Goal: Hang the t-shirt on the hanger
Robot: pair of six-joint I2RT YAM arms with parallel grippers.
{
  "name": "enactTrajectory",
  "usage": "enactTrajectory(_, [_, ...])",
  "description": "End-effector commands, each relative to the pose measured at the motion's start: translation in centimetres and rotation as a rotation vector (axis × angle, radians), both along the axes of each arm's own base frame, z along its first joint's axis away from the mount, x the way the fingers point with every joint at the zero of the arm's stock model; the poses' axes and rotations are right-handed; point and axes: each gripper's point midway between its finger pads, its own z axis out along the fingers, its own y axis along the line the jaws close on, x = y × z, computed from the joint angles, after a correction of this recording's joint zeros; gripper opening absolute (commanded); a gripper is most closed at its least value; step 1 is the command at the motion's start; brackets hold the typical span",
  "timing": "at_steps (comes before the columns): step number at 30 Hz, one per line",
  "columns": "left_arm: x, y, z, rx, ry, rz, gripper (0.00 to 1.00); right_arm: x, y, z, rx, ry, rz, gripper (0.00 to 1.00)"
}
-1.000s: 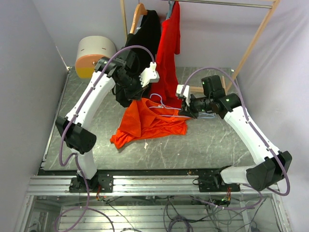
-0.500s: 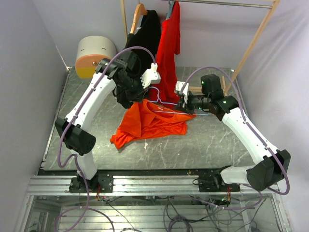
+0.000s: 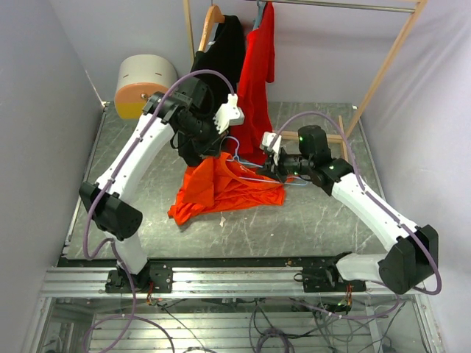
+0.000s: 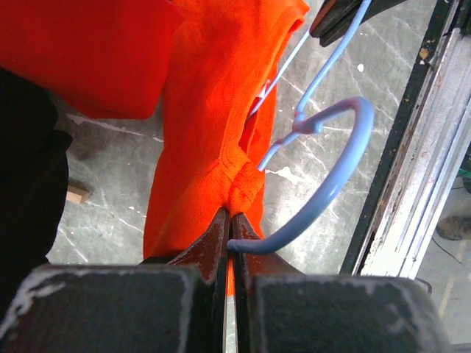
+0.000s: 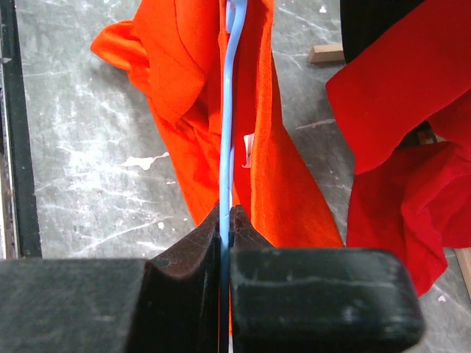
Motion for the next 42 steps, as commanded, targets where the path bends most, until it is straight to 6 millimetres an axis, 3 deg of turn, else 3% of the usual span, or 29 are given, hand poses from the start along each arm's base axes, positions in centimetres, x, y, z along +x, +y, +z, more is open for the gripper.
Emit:
enactTrajectory(1, [-1.3,-0.9,2.5,-0.104,-0.037,-0.014,0.07,0.1,0.9,2.3,0.118,-0.079,-0.017,0.0])
enactTrajectory(9, [-2.0,-0.2,2.4,-0.107,-0.046,0.013,0.07,-0.2,1.5,2.4,0.237,-0.093,-0.04,0.0])
enactTrajectory(20, [-1.8,0.0,1.6,-0.107,-0.051,0.047,0.07,-1.3,1.7,4.6,0.275,-0.099,0.003,0.0])
enactTrajectory(28, [-1.4,-0.7,3.6,-0.163,-0.074,0.061,0.07,-2.8,1.2,2.1,0.231,-0.039,-0.005,0.0])
enactTrajectory(42, [-2.6,-0.7,3.6,-0.198,-0.07,0.038,0.07,-2.8,2.5,2.3,0.26,-0.04,0.026,0.0])
